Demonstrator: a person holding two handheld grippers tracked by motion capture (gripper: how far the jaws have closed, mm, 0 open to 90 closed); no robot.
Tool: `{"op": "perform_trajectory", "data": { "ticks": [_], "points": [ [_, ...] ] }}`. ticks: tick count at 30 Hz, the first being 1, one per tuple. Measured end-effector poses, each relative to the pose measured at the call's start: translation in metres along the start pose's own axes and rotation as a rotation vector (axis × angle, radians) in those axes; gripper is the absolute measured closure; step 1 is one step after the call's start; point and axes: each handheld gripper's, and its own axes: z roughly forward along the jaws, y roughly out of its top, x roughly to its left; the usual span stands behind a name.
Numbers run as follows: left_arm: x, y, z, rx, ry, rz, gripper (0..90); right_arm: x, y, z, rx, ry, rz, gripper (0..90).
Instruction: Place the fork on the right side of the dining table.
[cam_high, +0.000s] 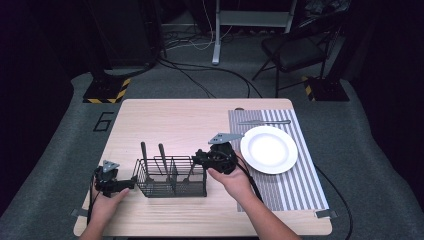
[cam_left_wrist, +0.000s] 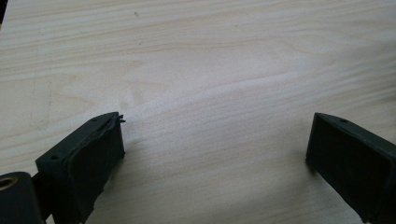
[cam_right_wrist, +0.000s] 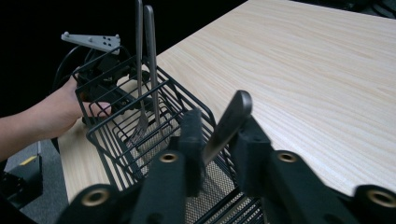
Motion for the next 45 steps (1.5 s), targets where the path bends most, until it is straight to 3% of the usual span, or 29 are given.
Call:
{"op": "perform_trajectory", "data": {
  "ticks": [10,20,33,45],
  "points": [
    [0.0,0.0,0.0,0.001,0.0,0.0,3.7,0.0,0.0,0.0,0.012,0.017,-0.011,80.8],
    [0.0,0.0,0.0,0.0,0.0,0.0,3.7,0.002,0.001,-0.002,0.006,0.109,0.019,86.6],
    [0.0,0.0,0.0,-0.004,0.0,-0.006,3.7,0.006,0.005,-0.007,-0.012,0.087,-0.003,86.9],
    [0.0,0.0,0.0,-0.005,0.0,-0.006,3.8,0.006,0.015,-0.02,-0.044,0.107,0.016,86.9]
  ]
}}
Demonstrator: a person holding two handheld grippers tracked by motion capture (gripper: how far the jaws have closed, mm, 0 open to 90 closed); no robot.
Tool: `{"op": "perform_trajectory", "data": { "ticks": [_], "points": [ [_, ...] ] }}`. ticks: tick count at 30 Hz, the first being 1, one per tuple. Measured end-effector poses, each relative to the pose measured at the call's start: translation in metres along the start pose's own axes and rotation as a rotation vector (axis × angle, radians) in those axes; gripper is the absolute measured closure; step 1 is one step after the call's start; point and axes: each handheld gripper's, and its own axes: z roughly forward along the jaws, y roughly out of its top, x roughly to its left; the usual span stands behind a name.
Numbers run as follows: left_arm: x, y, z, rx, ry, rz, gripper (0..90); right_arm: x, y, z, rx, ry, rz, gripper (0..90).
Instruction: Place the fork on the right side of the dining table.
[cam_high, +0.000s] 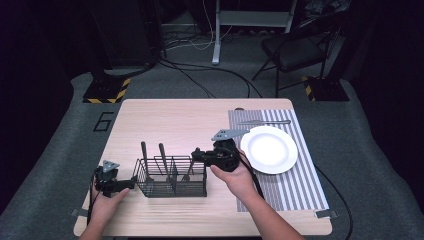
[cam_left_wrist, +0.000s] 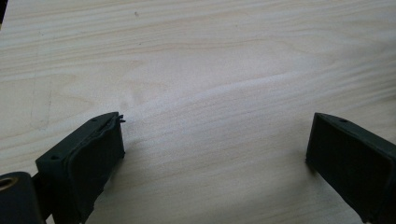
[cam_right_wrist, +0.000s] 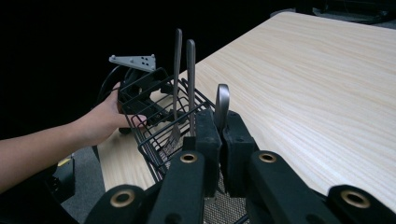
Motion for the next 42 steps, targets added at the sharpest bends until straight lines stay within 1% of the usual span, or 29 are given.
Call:
{"op": "perform_trajectory", "data": {
  "ticks": [7,9,18,24,28,34,38,42],
  "points": [
    [0.0,0.0,0.0,0.001,0.0,0.001,3.7,0.003,0.009,-0.011,-0.015,0.002,0.002,86.9],
    [0.0,0.0,0.0,0.001,0.0,0.0,3.7,0.004,0.013,-0.016,-0.024,0.001,-0.001,86.9],
    [0.0,0.0,0.0,0.001,0.0,0.001,3.7,0.004,0.026,-0.032,-0.05,0.003,0.0,86.9],
    [0.0,0.0,0.0,0.002,0.0,0.001,3.7,0.005,0.037,-0.043,-0.067,-0.01,-0.009,86.9],
    [0.0,0.0,0.0,0.001,0.0,0.0,3.8,0.005,0.041,-0.047,-0.074,-0.01,-0.005,86.9],
    [0.0,0.0,0.0,0.002,0.0,0.001,3.7,0.006,0.05,-0.057,-0.088,-0.018,-0.014,86.9],
    [0.0,0.0,0.0,0.002,0.0,0.001,3.7,0.007,0.055,-0.063,-0.099,-0.014,-0.007,86.9],
    [0.0,0.0,0.0,0.001,0.0,0.0,3.7,0.006,0.061,-0.071,-0.105,-0.031,-0.01,86.9]
  ]
}}
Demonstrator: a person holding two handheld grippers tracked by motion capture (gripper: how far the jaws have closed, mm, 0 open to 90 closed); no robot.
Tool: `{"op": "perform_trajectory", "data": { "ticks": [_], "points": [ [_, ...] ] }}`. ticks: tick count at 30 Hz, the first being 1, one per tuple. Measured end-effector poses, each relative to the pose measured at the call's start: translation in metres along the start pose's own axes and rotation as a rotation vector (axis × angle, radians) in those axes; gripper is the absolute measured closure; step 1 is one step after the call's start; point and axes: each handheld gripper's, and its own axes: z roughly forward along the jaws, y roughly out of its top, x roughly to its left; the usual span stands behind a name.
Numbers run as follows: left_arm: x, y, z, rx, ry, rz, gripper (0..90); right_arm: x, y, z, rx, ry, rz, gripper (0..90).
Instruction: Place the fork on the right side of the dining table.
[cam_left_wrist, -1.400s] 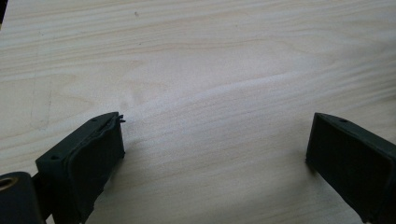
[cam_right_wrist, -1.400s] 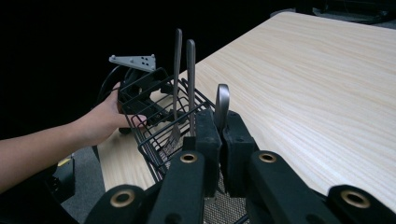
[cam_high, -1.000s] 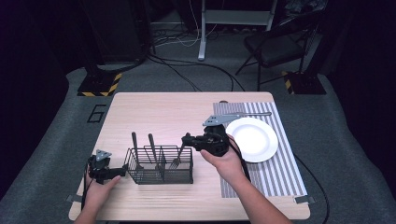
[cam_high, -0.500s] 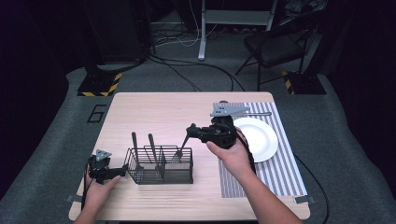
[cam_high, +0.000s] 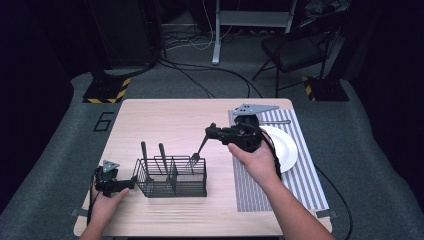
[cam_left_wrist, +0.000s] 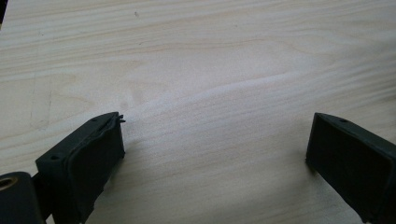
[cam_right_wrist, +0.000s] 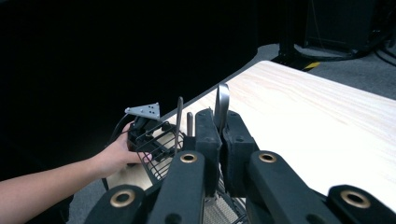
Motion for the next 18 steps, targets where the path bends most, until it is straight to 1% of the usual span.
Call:
{"op": "perform_trajectory", "data": {
  "ticks": [4,13,18],
  "points": [
    [0.0,0.0,0.0,0.0,0.0,0.0,3.7,-0.001,0.004,-0.006,-0.011,-0.003,0.004,86.9],
    [0.0,0.0,0.0,0.0,0.0,0.0,3.8,-0.01,0.009,-0.022,-0.037,-0.036,0.018,86.9],
    [0.0,0.0,0.0,0.001,0.0,0.001,3.7,-0.014,0.009,-0.029,-0.041,-0.049,0.021,86.9]
  ]
}}
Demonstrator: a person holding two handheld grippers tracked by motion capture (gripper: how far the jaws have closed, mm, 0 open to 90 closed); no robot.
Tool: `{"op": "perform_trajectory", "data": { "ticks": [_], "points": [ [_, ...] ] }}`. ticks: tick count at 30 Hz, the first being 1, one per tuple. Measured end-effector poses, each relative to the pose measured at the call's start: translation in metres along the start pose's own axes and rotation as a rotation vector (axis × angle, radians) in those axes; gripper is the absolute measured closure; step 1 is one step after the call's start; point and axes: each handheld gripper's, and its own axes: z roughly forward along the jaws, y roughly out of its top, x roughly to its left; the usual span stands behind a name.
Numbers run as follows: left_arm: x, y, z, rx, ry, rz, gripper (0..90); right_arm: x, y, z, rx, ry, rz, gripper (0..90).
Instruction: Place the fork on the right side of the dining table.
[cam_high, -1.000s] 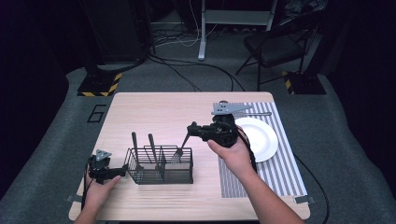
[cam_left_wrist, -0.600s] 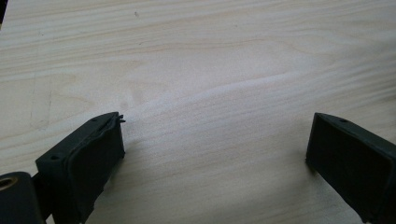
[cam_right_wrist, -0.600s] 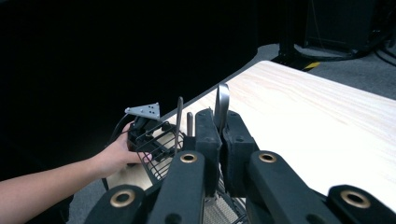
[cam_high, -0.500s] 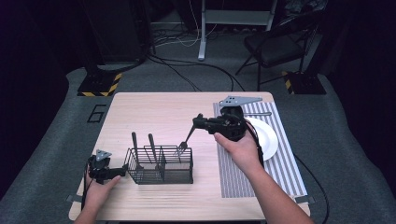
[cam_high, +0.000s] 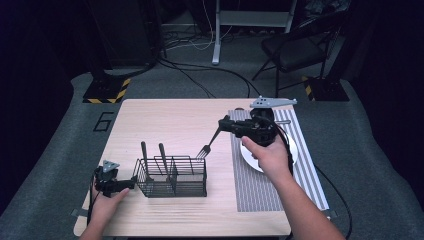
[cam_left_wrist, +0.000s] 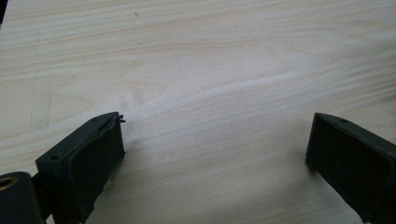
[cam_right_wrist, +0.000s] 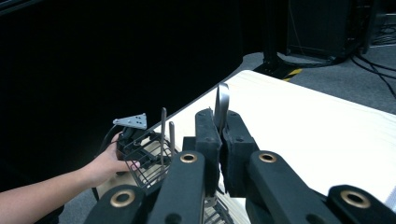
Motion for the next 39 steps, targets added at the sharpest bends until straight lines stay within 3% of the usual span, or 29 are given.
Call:
{"op": "perform_trajectory", "data": {
  "ticks": [19,39],
  "points": [
    [0.0,0.0,0.0,0.0,0.0,0.0,3.7,-0.022,-0.014,-0.03,-0.016,-0.08,0.033,86.9],
    [0.0,0.0,0.0,0.0,0.0,-0.001,3.7,-0.042,-0.05,-0.038,-0.02,-0.134,0.078,86.9]
  ]
}}
